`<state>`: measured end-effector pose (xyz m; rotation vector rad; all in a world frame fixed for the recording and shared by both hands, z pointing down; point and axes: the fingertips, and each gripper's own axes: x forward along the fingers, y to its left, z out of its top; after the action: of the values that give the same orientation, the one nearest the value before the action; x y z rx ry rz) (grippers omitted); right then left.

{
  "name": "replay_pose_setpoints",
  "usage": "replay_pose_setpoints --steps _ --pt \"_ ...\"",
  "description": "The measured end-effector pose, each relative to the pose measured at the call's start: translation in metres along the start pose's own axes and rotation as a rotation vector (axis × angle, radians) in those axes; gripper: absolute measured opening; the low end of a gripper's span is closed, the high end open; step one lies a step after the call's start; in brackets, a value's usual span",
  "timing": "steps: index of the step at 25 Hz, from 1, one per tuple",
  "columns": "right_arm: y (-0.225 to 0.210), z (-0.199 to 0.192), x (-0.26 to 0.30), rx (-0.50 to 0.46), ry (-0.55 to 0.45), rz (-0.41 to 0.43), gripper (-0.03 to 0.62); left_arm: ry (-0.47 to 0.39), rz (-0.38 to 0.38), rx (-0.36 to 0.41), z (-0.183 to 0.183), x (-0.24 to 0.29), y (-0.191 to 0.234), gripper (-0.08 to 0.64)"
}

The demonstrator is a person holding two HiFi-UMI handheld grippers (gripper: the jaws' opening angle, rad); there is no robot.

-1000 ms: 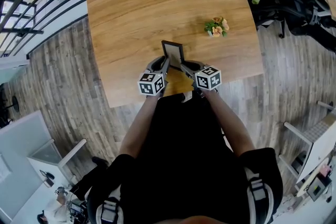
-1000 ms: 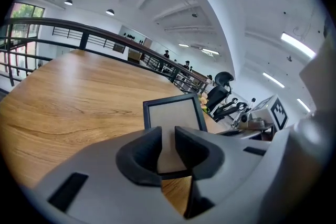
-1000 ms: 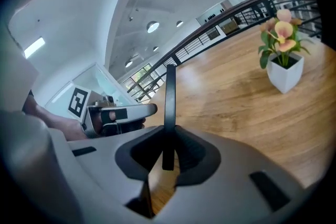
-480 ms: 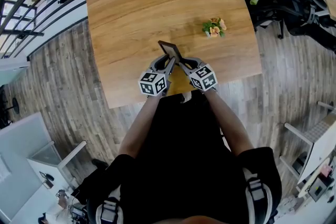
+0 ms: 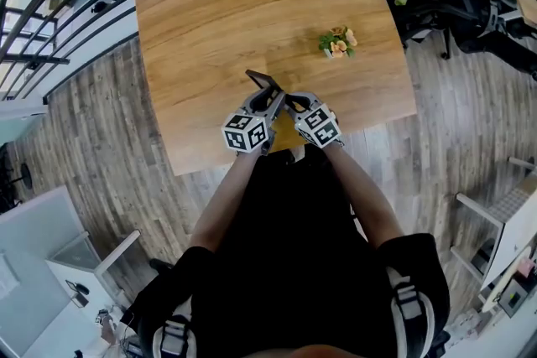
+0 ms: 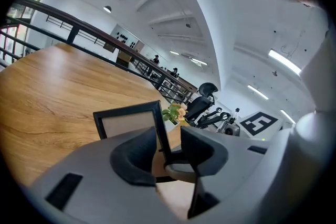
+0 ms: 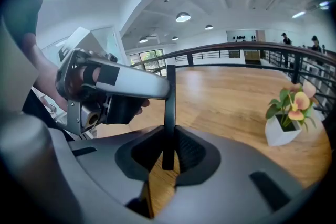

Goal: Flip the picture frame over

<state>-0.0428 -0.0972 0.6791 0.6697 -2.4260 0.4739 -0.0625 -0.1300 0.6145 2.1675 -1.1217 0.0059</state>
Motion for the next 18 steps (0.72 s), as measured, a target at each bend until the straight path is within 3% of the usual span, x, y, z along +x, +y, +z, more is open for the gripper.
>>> replay_pose_setpoints --steps 10,18 --pt "0.002 0.006 -0.002 -0.229 0.055 -0.1 0.083 -0.01 0.027 -0.049 0.002 0.0 0.01 0.149" --pt "-0.005 0.007 0.002 -0.425 0.119 -0.232 0.088 -0.028 0.066 -0.152 0.004 0.003 0.021 0.147"
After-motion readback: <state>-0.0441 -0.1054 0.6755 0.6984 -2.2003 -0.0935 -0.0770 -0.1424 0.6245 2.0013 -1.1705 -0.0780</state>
